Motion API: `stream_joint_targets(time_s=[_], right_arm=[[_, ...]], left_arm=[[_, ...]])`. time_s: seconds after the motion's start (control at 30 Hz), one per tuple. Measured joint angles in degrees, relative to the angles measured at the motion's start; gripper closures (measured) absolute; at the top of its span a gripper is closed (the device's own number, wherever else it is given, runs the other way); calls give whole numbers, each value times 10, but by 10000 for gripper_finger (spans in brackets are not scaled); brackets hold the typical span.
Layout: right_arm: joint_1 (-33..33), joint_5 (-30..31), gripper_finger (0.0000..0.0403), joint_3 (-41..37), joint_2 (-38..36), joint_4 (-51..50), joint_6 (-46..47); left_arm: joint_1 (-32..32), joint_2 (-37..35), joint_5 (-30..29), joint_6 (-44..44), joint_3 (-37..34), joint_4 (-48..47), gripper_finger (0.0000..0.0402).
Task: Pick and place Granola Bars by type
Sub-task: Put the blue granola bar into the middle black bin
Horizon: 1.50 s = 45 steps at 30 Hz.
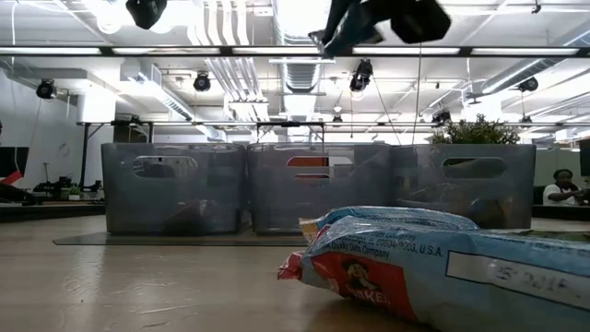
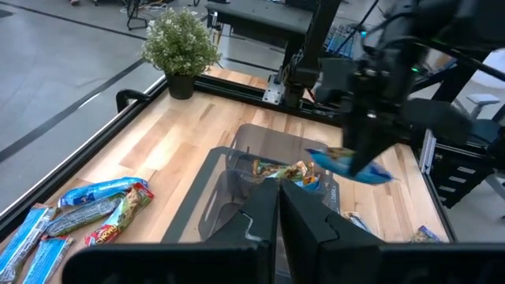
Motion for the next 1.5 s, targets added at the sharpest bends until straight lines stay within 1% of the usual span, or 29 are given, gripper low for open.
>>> stream_joint_targets(time_s=[0.2,0.57,0.8,1.17,1.5], right_arm=[[-39,-5,353,0,0,0,-2],[-81,-8,353,-4,0,1,18],[-86,-18,353,-31,0,6,33],[-89,-23,353,-98,1,107,60],[-92,-37,353,-138,1,140,80]], left_arm=[[0,0,0,0,0,0,401],[0,0,0,2,0,2,401],[0,0,0,3,0,2,401],[0,0,0,3,0,1,401],[0,0,0,2,0,0,401]])
